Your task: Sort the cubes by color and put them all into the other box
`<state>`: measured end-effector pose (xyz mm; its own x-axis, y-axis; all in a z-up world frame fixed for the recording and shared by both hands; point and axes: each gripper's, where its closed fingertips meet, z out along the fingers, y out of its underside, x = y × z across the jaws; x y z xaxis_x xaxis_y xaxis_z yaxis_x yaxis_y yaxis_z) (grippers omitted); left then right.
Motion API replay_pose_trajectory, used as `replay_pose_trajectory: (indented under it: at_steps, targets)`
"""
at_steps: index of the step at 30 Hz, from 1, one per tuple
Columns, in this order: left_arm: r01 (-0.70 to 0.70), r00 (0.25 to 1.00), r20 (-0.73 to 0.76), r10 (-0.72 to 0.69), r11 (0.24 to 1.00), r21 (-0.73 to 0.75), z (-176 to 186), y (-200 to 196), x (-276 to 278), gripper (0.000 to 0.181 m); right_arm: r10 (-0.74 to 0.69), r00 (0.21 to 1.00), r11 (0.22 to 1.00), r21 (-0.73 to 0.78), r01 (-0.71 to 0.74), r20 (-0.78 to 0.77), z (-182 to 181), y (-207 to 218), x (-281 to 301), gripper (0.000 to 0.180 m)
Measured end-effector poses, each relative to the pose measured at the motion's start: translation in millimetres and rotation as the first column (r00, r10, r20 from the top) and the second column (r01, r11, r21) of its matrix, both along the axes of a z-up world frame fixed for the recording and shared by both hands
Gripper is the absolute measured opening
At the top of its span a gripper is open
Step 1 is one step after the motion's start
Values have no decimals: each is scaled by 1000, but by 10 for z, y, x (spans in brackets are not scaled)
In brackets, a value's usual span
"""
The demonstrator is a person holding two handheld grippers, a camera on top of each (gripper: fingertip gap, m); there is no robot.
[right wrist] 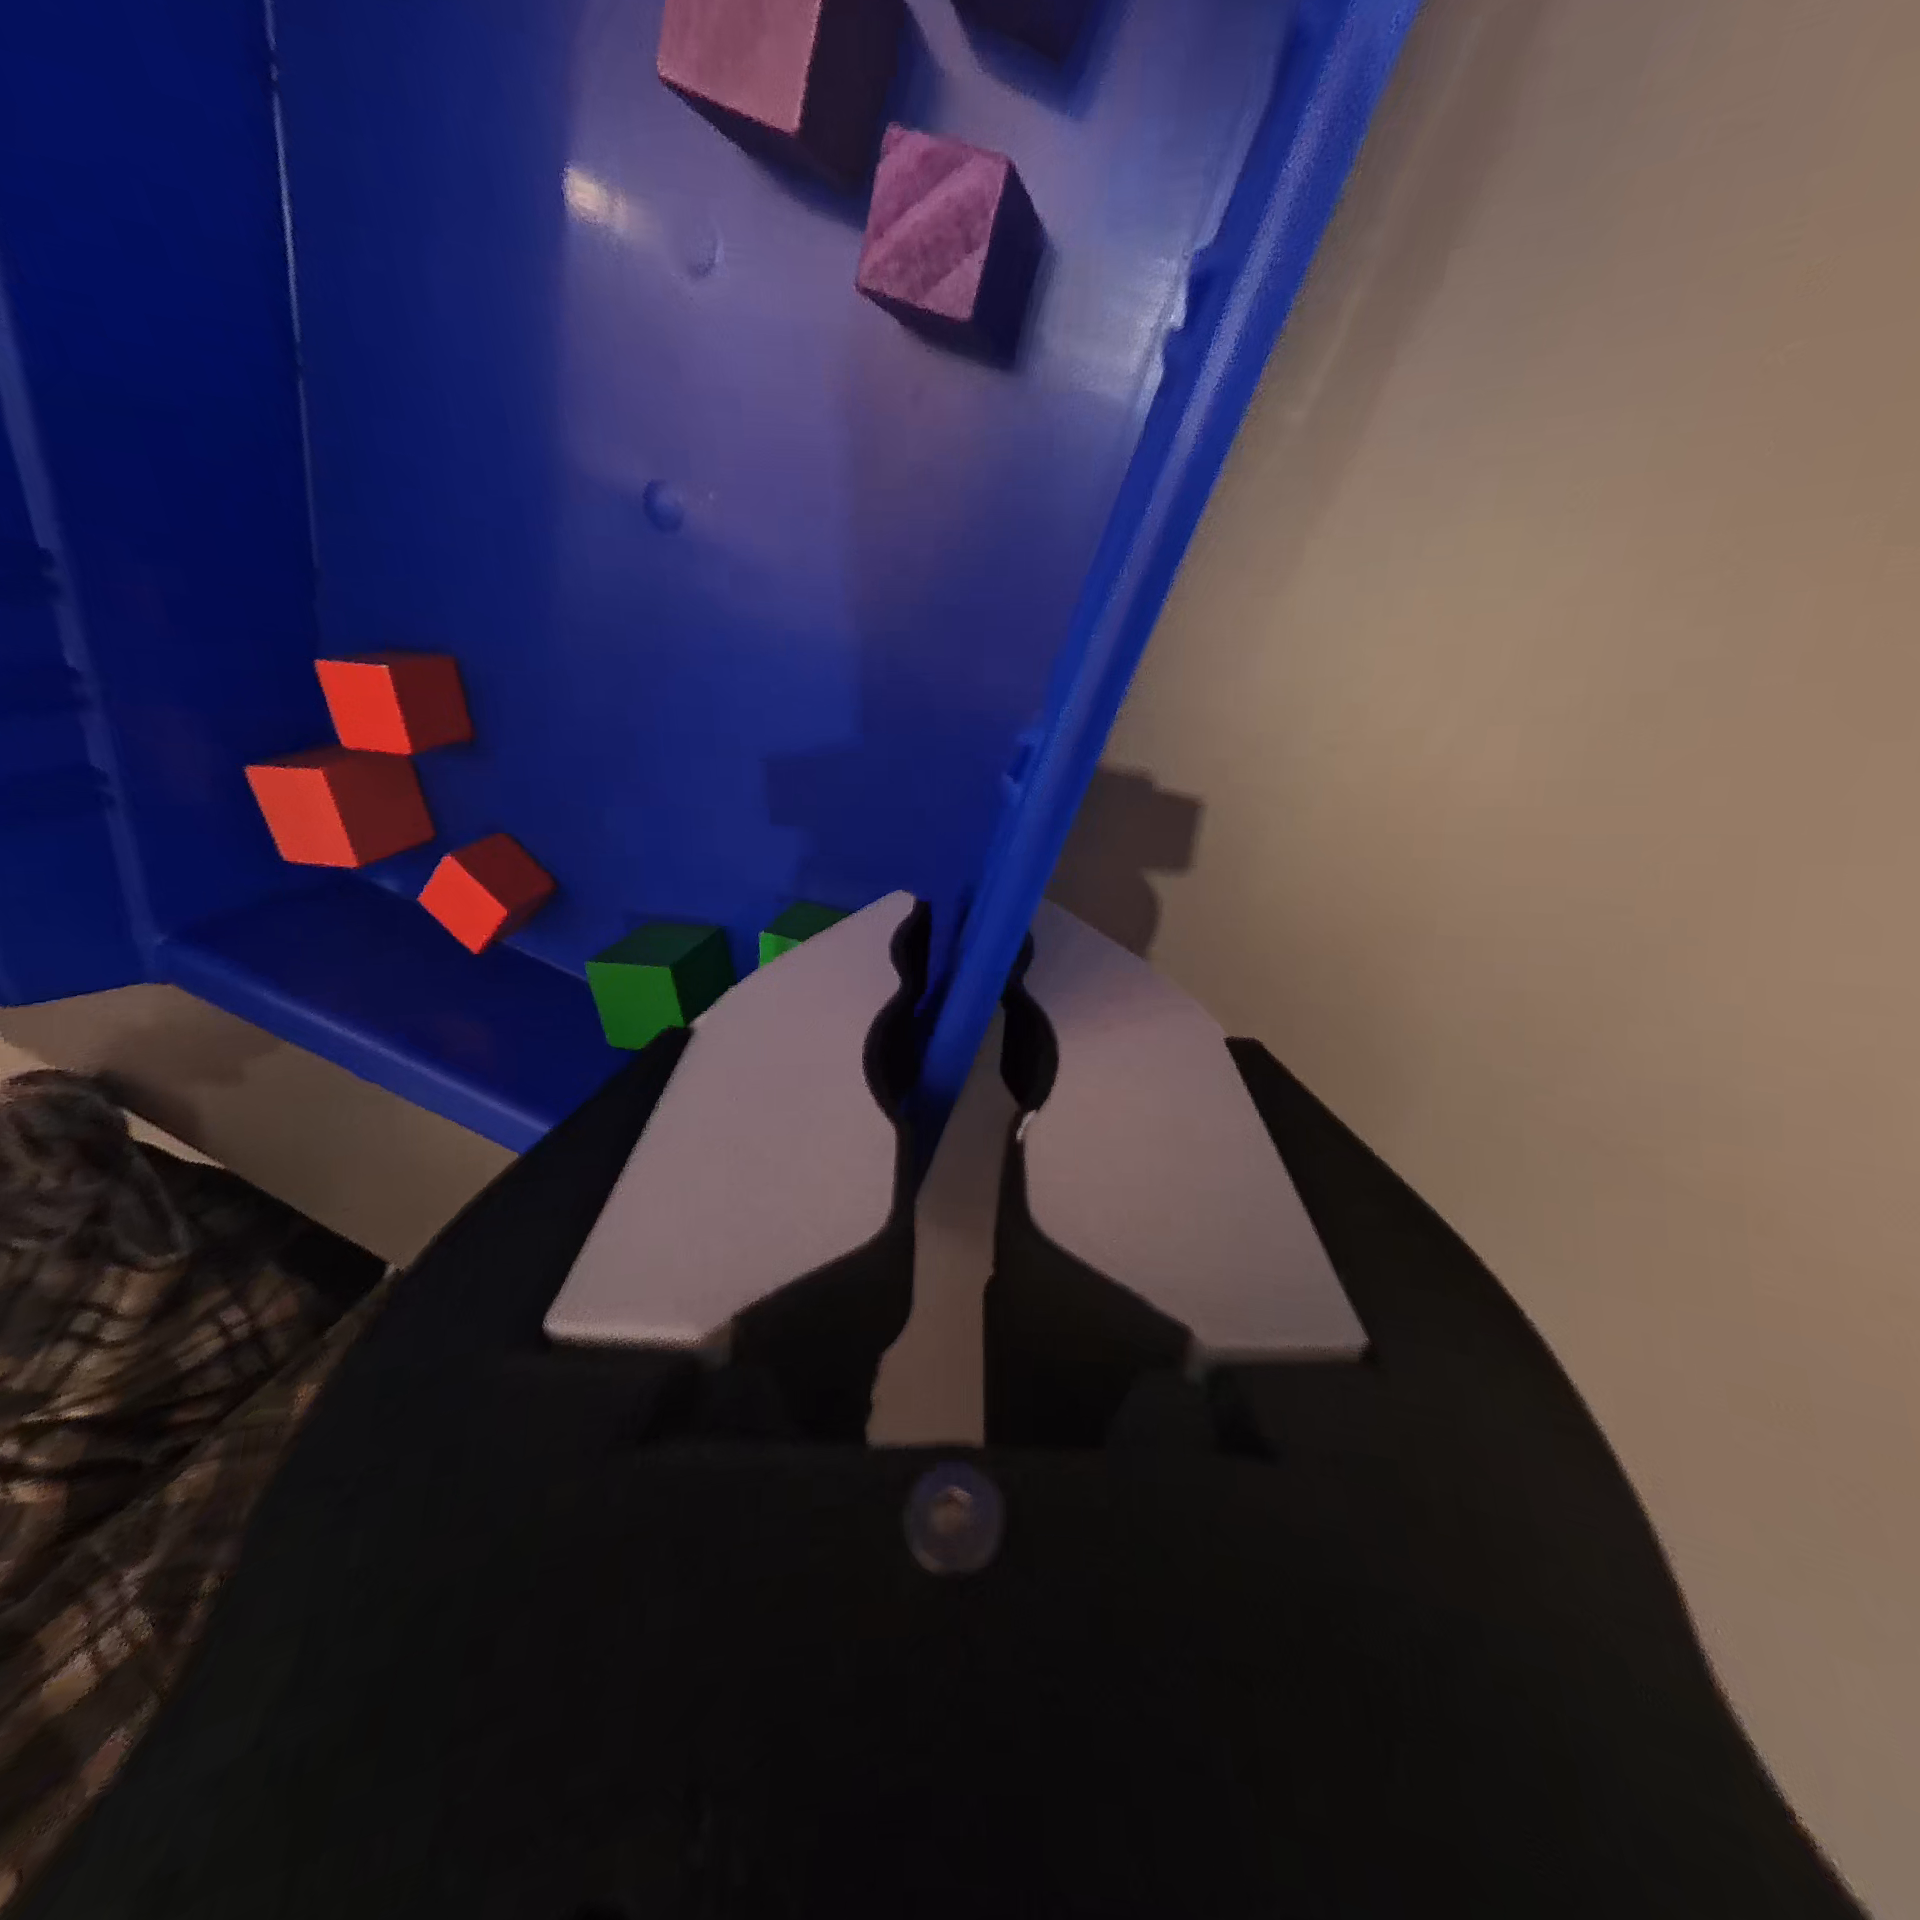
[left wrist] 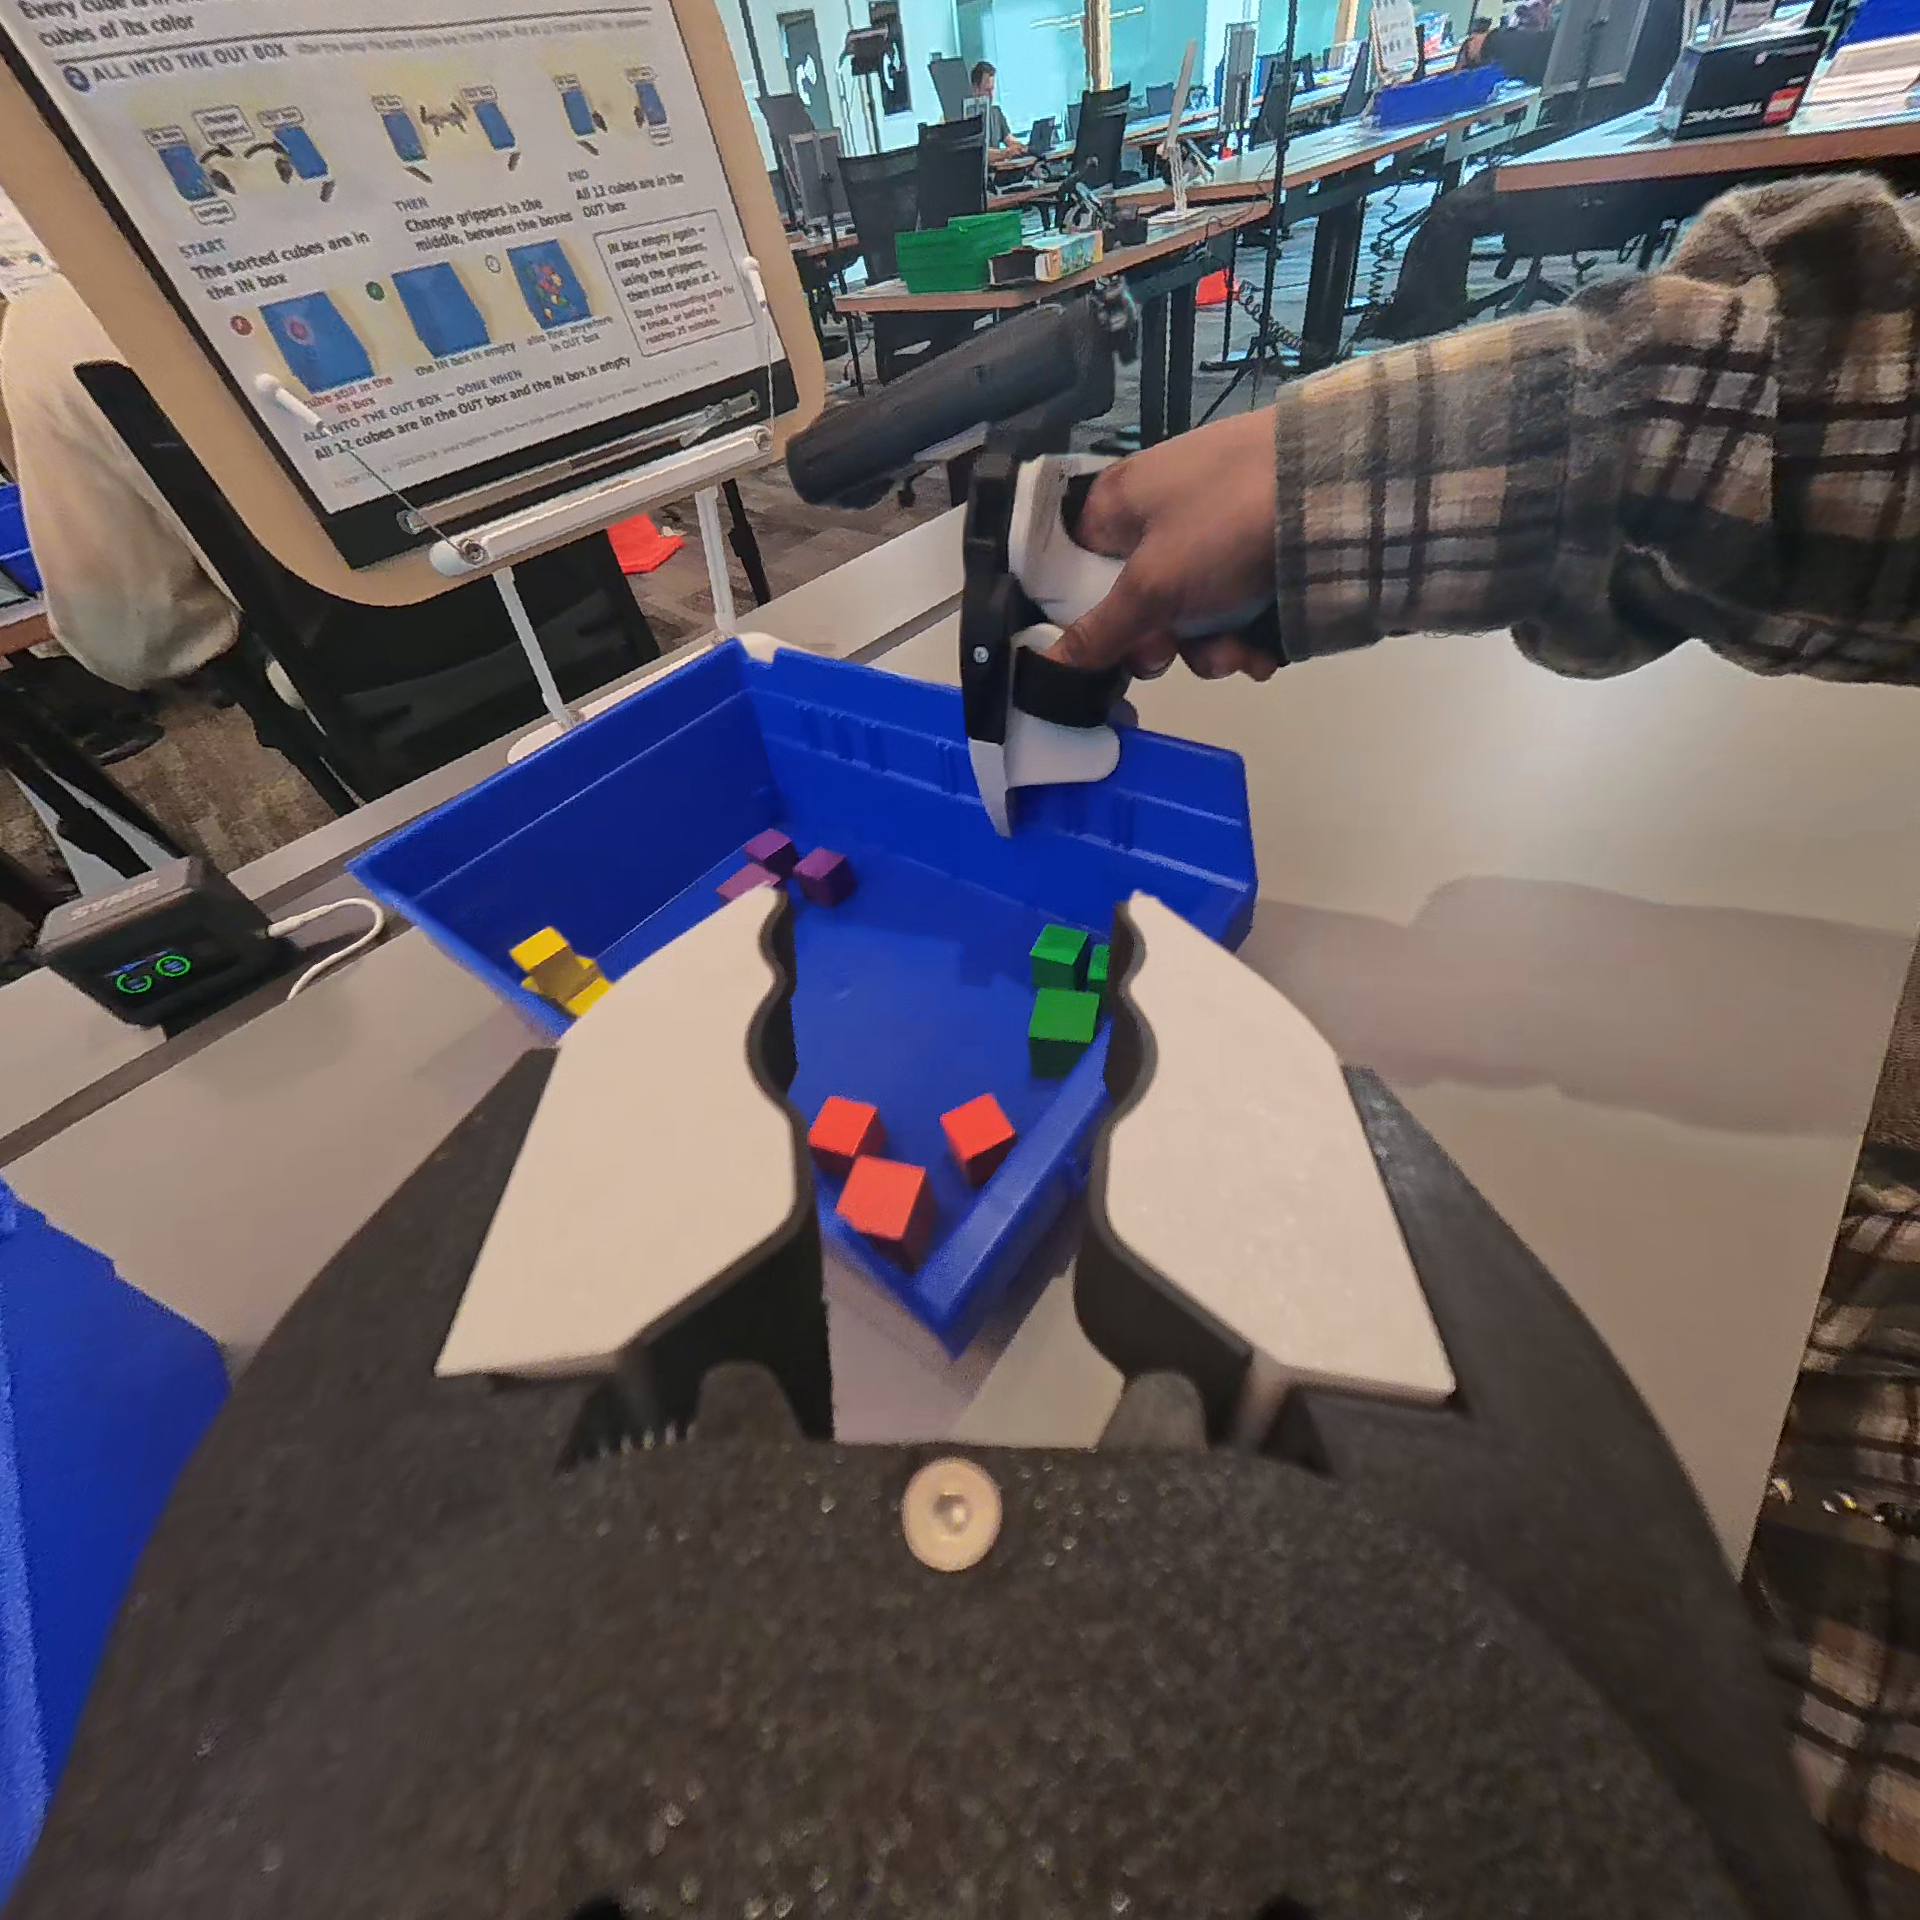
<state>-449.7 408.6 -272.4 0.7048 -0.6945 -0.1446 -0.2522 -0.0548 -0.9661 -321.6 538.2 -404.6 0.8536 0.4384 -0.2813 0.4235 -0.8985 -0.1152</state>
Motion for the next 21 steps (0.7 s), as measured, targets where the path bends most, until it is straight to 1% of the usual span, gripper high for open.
replay_pose_trajectory:
  at_steps: [4, 8, 12, 14, 16, 18, 19, 20, 21]
  targets:
    - [-27, 1000, -6, 27, 1000, 3, 15, 16, -74, 57, 13, 999, 999, -32, -15, -48, 8, -69, -357, 14]
    - [-60, 998, -4, 60, 998, 14, 75, -2, -179, 57, 19, 994, 999, -31, -23, -106, 14, -133, -658, 17]
    - [-133, 991, -14, 134, 991, 18, 106, -50, -386, 58, 19, 947, 994, -91, -51, -320, 122, -303, -904, 42]
    - [-188, 982, -28, 188, 982, 15, 92, -82, -553, 58, 27, 904, 995, -78, -66, -426, 219, -360, -869, 44]
    - [-254, 966, -45, 254, 967, 12, 74, -114, -770, 59, 38, 830, 998, -23, -61, -557, 381, -370, -767, 47]
    - [-333, 941, -61, 333, 943, 13, 62, -147, -1033, 59, 93, 754, 995, 88, -47, -651, 530, -354, -555, 50]
    - [-374, 925, -63, 374, 927, 13, 55, -162, -1171, 59, 140, 724, 985, 170, -32, -675, 582, -322, -410, 52]
    - [-411, 910, -64, 410, 912, 8, 37, -176, -1305, 59, 193, 711, 965, 262, -13, -677, 600, -275, -244, 58]
    - [-444, 894, -65, 443, 896, -4, 4, -184, -1432, 59, 237, 715, 935, 355, 18, -658, 595, -205, -60, 65]
